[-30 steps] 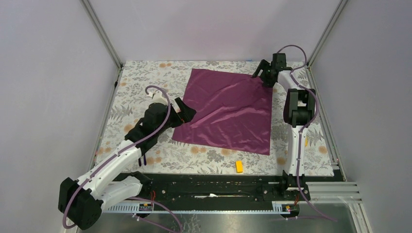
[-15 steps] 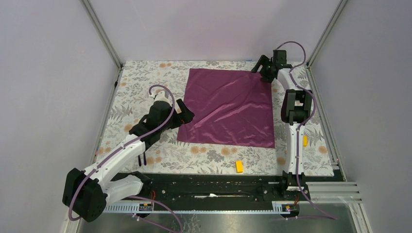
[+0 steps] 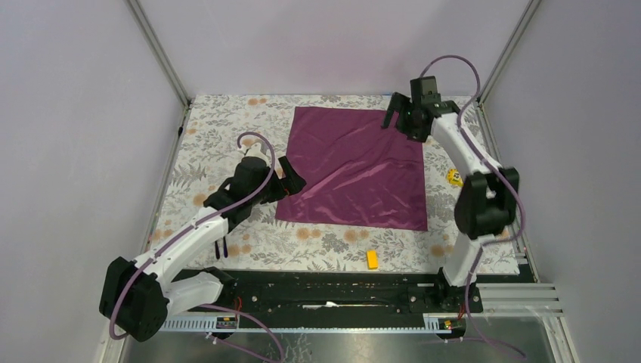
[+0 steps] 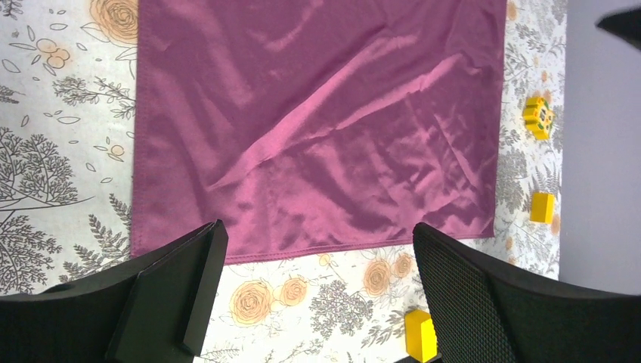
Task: Fold the napkin into a case and place the utensils inside
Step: Fold and flatten the napkin at the center of the board.
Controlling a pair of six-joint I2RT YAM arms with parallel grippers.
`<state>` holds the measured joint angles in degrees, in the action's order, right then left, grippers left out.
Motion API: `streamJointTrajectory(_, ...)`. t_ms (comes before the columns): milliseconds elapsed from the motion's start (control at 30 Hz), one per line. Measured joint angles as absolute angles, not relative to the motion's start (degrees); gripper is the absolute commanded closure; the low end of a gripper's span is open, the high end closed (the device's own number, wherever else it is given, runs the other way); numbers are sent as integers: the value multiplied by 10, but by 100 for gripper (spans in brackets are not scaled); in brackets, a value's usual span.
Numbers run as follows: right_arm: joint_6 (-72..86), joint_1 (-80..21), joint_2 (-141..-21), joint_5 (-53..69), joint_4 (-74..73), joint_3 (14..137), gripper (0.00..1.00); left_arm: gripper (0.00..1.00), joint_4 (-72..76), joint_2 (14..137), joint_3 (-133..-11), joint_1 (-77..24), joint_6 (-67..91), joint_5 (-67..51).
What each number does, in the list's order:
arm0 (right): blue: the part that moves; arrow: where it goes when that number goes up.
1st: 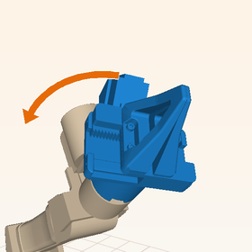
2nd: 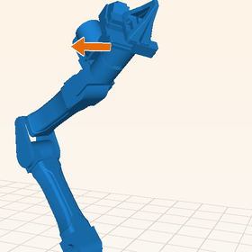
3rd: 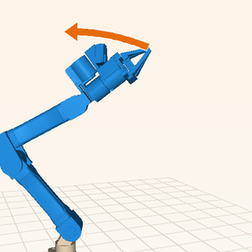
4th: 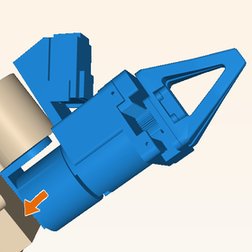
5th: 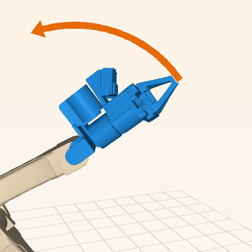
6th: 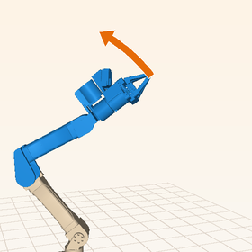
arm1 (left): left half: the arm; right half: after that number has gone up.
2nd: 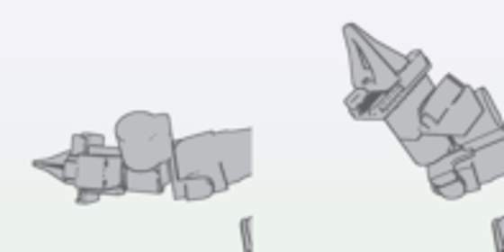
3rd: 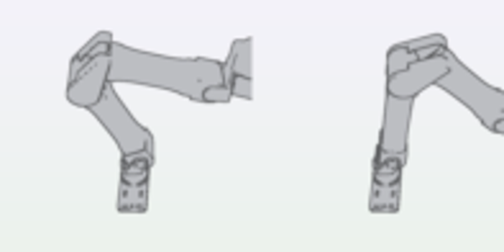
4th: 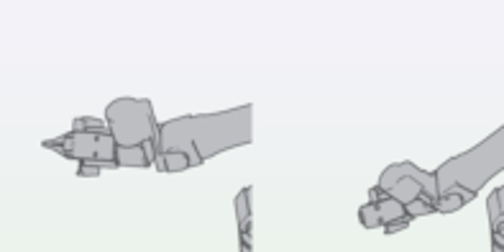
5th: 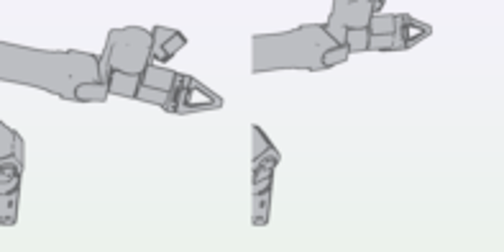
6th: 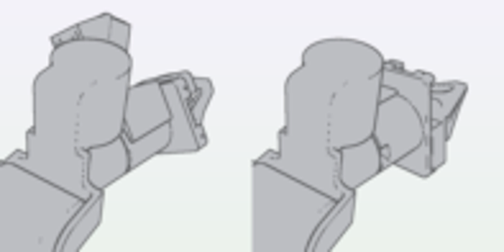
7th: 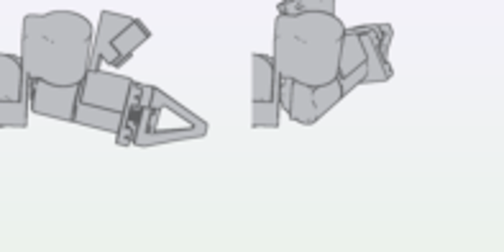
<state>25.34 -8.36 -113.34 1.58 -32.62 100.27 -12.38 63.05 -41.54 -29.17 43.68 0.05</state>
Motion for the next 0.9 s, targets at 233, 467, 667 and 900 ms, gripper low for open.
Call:
streamJointTrajectory(233,315,-93,-872,6,-356,751,0,1,-115,589,-406,-290,431,-19)
streamJointTrajectory(467,396,-34,-762,-11,-432,568,3,1,-92,568,-375,-289,446,-46)
streamJointTrajectory(667,445,-26,-762,-29,-489,562,22,1,-79,566,-359,-289,455,-66)
streamJointTrajectory(900,487,-22,-800,-41,-495,531,37,1,-76,568,-363,-288,455,-73)
